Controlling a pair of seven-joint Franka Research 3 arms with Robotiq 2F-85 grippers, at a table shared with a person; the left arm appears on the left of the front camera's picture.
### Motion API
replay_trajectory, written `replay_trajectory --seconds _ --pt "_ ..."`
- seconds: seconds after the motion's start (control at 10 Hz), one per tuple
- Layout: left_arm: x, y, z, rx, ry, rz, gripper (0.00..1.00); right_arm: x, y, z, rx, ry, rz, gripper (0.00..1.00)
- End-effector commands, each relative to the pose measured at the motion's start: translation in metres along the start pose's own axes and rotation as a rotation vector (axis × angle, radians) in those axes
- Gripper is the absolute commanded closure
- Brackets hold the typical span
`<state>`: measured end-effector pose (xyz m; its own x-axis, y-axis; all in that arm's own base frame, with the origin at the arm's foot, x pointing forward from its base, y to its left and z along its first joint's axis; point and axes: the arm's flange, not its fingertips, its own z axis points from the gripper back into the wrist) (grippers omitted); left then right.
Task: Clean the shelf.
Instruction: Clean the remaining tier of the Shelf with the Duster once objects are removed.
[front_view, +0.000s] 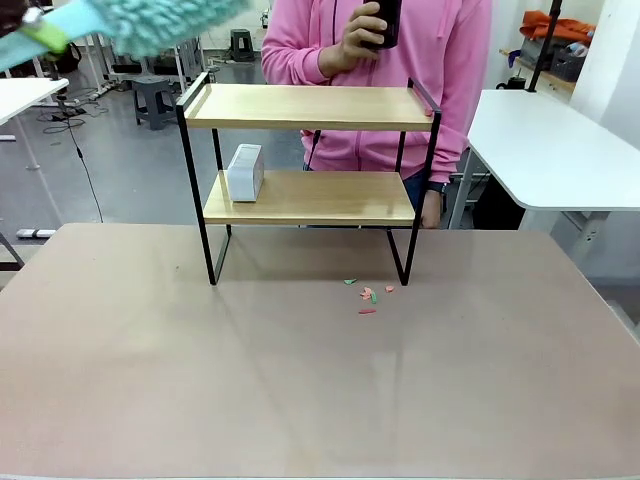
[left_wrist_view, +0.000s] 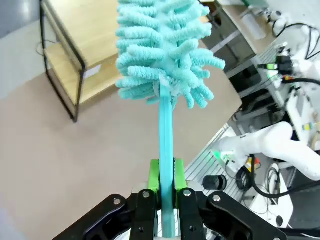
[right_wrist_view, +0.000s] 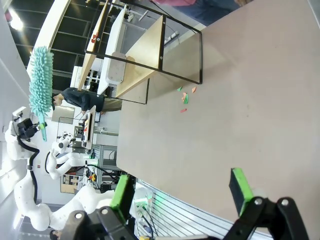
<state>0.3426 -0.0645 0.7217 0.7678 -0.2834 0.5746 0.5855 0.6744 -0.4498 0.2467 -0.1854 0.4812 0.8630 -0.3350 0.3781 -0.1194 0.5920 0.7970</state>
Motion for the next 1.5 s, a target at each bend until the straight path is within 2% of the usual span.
replay_trajectory --seconds 0.0,0.1,0.2,0.4,0.5,0.6,0.7,0.8,1.0,1.4 --pt "0.022 -0.016 -0.031 0.087 0.038 0.059 0.88 0.002 0.0 -0.002 0.025 -0.017 0.021 0.0" --pt "0.027 -0.026 -0.054 0.068 0.062 0.08 0.88 0.002 0.0 -0.002 0.025 -0.017 0.021 0.0" --pt "0.014 -0.015 -0.024 0.029 0.024 0.008 0.88 0.002 0.0 -0.002 0.025 -0.017 0.021 0.0" --pt "0.014 -0.015 -0.024 0.029 0.024 0.008 0.88 0.002 0.0 -0.002 0.025 -0.017 0.021 0.0" --pt "0.023 -0.021 -0.046 0.041 0.046 0.032 0.88 0.002 0.0 -0.002 0.025 -0.017 0.021 0.0" --pt "0.019 -0.029 -0.061 0.185 -0.003 0.08 0.88 0.002 0.0 -0.002 0.025 -0.017 0.021 0.0" --pt "0.021 -0.04 -0.081 0.211 0.009 0.112 0.88 0.002 0.0 -0.002 0.025 -0.017 0.021 0.0" --pt "0.028 -0.047 -0.099 0.293 -0.016 0.163 0.88 0.002 0.0 -0.002 0.025 -0.017 0.021 0.0" --pt "0.034 -0.061 -0.127 0.366 0.014 0.174 0.88 0.002 0.0 -0.002 0.025 -0.017 0.021 0.0" --pt "0.042 -0.073 -0.169 0.418 0.106 0.139 0.88 0.002 0.0 -0.002 0.025 -0.017 0.021 0.0"
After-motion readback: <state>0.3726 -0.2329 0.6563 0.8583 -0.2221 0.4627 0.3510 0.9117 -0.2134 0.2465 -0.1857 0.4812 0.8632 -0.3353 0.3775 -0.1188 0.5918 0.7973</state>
